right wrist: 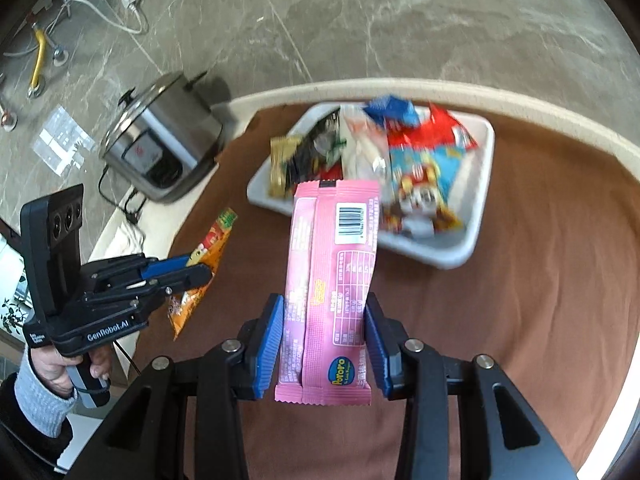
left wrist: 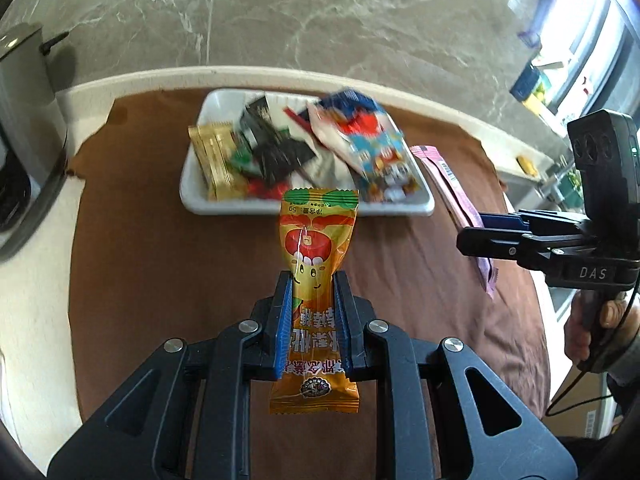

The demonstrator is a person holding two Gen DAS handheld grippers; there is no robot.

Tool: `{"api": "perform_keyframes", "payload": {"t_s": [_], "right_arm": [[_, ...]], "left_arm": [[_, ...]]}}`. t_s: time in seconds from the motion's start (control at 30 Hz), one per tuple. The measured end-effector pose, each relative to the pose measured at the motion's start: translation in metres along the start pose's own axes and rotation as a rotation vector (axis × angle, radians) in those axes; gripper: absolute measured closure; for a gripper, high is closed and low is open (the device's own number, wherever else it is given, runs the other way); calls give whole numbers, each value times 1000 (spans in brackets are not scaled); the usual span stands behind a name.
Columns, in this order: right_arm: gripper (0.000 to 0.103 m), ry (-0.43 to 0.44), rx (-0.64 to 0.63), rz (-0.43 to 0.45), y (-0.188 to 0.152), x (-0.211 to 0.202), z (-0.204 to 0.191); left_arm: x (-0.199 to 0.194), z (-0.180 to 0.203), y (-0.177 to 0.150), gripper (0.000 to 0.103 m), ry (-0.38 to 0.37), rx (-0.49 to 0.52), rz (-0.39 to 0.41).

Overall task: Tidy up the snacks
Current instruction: 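Carry both snacks into the white tray and open both tools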

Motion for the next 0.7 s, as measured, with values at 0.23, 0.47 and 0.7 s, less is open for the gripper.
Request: {"api": "perform_keyframes", "payload": {"t_s": [0.23, 0.47, 0.7], "right_arm": [[61, 13, 26, 13, 53, 30, -1], [61, 12, 58, 19, 91, 63, 1], [60, -13, 115, 17, 113, 91, 17]], "left_arm": [[21, -28, 59, 85, -25, -19, 13], [47, -56, 101, 85, -40, -55, 10], [77, -71, 130, 85, -48, -54, -1]]}}
Point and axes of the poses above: each gripper's, at about its wrist camera, not at the fingertips, and x roughly the way its jaws point, z to its right, y to its top, the point moved 2 cm from there along x, roughly the way its jaws point, and after that the axes turned 4 degrees about -x, right-handed, at the moved point
